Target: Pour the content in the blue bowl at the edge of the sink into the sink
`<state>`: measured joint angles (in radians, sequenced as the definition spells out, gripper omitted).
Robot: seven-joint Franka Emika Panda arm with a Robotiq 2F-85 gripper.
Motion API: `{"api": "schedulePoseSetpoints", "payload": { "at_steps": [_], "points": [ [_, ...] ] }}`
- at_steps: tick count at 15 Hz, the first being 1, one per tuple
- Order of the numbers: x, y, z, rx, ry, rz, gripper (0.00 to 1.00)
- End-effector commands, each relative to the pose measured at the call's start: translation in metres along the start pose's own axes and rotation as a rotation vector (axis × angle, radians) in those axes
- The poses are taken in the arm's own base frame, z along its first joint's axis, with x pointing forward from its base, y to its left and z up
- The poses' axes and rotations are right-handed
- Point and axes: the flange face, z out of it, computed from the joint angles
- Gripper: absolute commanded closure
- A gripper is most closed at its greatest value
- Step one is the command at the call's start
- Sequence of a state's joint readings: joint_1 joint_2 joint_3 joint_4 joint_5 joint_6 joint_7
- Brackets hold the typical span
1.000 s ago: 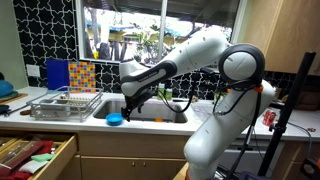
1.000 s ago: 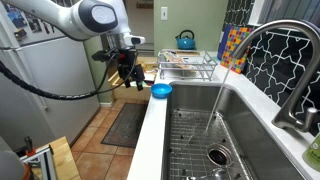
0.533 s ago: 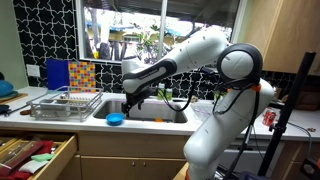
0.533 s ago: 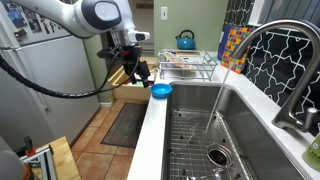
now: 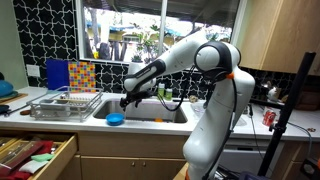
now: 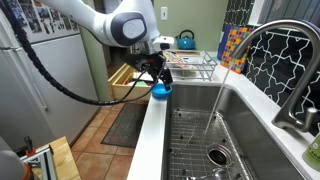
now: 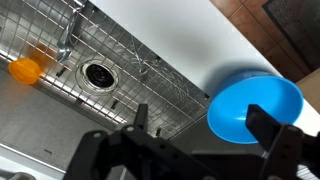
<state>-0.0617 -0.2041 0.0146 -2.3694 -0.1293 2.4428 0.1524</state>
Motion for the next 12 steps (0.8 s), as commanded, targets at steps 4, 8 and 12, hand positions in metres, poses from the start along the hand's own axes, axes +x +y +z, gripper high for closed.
{"api": "schedulePoseSetpoints", "payload": {
  "at_steps": [4,8,12],
  "points": [
    [0.021,-0.012,0.053,0.137,-0.018,0.028,0.26],
    [0.024,-0.015,0.071,0.181,-0.052,0.039,0.55],
    [0.023,-0.010,0.078,0.171,-0.076,0.046,0.86]
  ]
}}
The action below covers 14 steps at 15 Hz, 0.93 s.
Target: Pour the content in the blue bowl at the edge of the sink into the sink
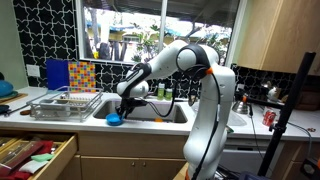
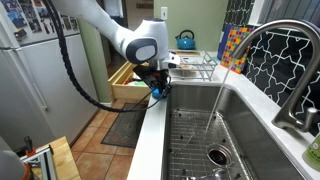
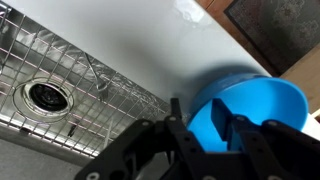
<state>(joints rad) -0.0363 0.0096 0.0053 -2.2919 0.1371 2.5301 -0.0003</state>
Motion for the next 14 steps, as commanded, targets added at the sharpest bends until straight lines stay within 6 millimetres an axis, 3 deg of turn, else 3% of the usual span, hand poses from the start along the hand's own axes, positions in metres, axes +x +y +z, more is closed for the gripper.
{"api": "schedulePoseSetpoints", "payload": {
  "at_steps": [1,3,5,10,14],
  "points": [
    [0.002,0.007,0.004,0.000,-0.016,0.001,0.92],
    [0.002,0.011,-0.001,-0.023,-0.021,-0.005,0.99],
    [0.004,0.016,-0.012,-0.047,-0.014,-0.014,0.99],
    [0.014,0.037,-0.069,-0.340,0.028,-0.108,0.97],
    [0.023,0.033,-0.087,-0.568,0.053,-0.205,0.98]
  ]
}}
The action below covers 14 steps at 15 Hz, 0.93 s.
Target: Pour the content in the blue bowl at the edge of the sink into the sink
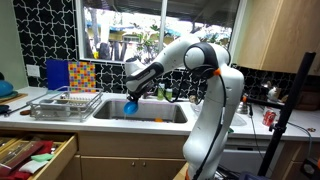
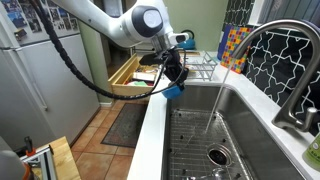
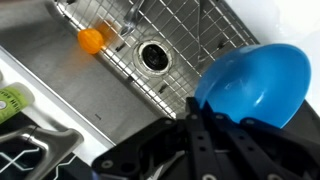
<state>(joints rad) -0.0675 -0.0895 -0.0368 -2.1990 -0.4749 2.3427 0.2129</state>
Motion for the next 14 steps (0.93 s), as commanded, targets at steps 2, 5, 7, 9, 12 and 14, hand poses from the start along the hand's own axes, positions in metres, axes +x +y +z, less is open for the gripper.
{"api": "schedulePoseSetpoints", "payload": {
  "at_steps": [2,5,7,9,12,14],
  "points": [
    [0.007,-0.001,-0.009,-0.245,0.023,-0.102,0.98],
    [0.007,-0.001,-0.010,-0.266,0.039,-0.132,0.96],
    [0.007,-0.001,-0.007,-0.312,0.048,-0.158,0.96],
    [0.007,-0.001,-0.007,-0.320,0.049,-0.164,0.96],
    [0.005,-0.011,-0.008,-0.423,0.056,-0.221,0.99],
    [0.011,-0.023,0.004,-0.532,0.065,-0.281,0.99]
  ]
}}
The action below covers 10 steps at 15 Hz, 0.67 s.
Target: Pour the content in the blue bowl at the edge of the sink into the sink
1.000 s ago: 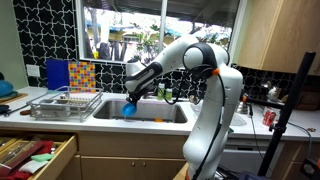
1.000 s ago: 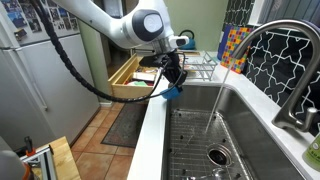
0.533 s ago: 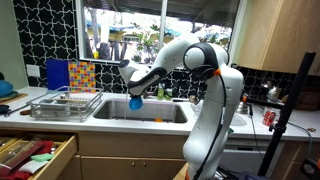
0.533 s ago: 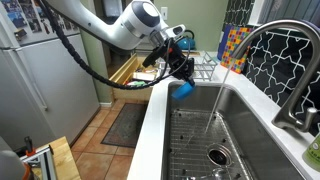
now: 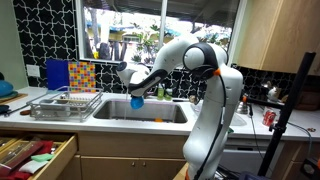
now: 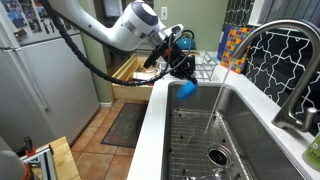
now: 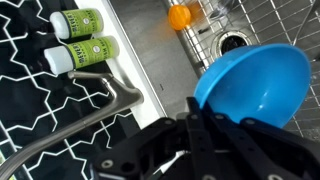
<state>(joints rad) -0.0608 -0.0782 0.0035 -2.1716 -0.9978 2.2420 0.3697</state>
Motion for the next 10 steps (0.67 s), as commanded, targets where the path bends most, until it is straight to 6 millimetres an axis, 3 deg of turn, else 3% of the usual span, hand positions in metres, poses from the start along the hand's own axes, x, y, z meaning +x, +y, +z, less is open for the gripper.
{"api": "schedulePoseSetpoints", "payload": {
  "at_steps": [1,6,10],
  "points": [
    [0.014,-0.028,0.009,-0.182,0.016,-0.090,0.99],
    [0.040,-0.073,0.038,-0.420,0.107,-0.255,0.98],
    [0.061,-0.088,0.057,-0.611,0.186,-0.371,0.98]
  ]
}}
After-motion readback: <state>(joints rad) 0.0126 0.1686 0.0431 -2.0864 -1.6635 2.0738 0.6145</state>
